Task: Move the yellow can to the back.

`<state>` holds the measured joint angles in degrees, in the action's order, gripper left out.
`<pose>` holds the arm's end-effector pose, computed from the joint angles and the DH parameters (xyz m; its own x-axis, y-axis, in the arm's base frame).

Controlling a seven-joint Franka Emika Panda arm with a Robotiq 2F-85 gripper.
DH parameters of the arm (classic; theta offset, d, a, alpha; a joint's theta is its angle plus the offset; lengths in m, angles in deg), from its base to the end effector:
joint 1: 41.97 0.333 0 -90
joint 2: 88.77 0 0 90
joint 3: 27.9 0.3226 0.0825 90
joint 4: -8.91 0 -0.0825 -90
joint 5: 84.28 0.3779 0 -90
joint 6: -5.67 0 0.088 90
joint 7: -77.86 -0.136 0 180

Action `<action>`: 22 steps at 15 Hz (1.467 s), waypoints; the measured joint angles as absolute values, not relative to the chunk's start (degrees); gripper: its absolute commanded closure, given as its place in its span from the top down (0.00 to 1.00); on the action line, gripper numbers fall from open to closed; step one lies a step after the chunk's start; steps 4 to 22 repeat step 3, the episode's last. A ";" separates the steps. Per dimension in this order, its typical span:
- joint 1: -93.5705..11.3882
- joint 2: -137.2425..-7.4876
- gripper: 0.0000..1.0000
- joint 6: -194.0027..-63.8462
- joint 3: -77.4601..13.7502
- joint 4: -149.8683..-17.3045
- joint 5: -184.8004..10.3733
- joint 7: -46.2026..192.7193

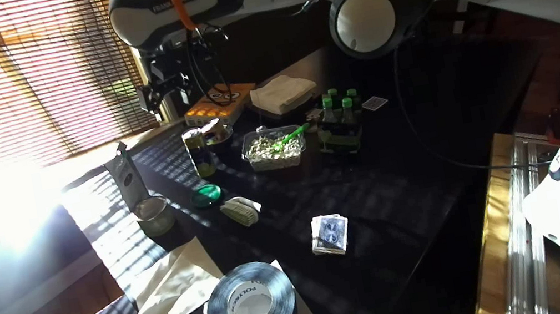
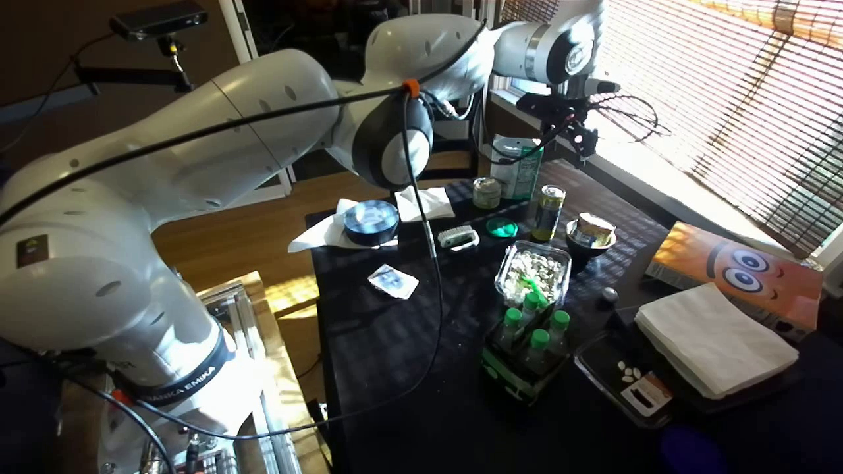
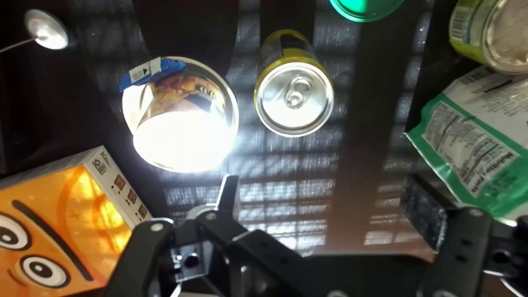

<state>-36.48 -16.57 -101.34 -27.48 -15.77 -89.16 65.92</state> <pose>0.8249 0.0727 0.2716 0.9784 -0.0877 0.1873 -0.0968 -0.9945 0.0396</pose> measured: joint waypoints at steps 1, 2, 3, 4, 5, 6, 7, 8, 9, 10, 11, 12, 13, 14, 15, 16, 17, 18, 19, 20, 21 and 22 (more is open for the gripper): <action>-36.07 -17.81 1.00 -99.27 -27.83 -15.38 -89.16 65.92; -35.66 -19.27 1.00 -96.72 -28.21 -15.37 -89.16 65.91; -35.31 -20.70 1.00 -94.20 -28.56 -15.36 -89.16 65.81; -35.31 -20.70 1.00 -94.20 -28.56 -15.36 -89.16 65.81; -35.31 -20.70 1.00 -94.20 -28.56 -15.36 -89.16 65.81; -35.31 -20.70 1.00 -94.20 -28.56 -15.36 -89.16 65.81; -35.31 -20.70 1.00 -94.20 -28.56 -15.36 -89.16 65.81; -35.31 -20.70 1.00 -94.20 -28.56 -15.36 -89.16 65.81; -35.31 -20.70 1.00 -94.20 -28.56 -15.36 -89.16 65.81; -35.31 -20.70 1.00 -94.20 -28.56 -15.36 -89.16 65.81; -35.31 -20.70 1.00 -94.20 -28.56 -15.36 -89.16 65.81; -35.31 -20.70 1.00 -94.20 -28.56 -15.36 -89.16 65.81; -35.31 -20.70 1.00 -94.20 -28.56 -15.36 -89.16 65.81; -35.31 -20.70 1.00 -94.20 -28.56 -15.36 -89.16 65.81; -35.31 -20.70 1.00 -94.20 -28.56 -15.36 -89.16 65.81; -35.31 -20.70 1.00 -94.20 -28.56 -15.36 -89.16 65.81; -35.31 -20.70 1.00 -94.20 -28.56 -15.36 -89.16 65.81; -35.31 -20.70 1.00 -94.20 -28.56 -15.36 -89.16 65.81; -35.31 -20.70 1.00 -94.20 -28.56 -15.36 -89.16 65.81; -35.31 -20.70 1.00 -94.20 -28.56 -15.36 -89.16 65.81; -35.31 -20.70 1.00 -94.20 -28.56 -15.36 -89.16 65.81; -35.31 -20.70 1.00 -94.20 -28.56 -15.36 -89.16 65.81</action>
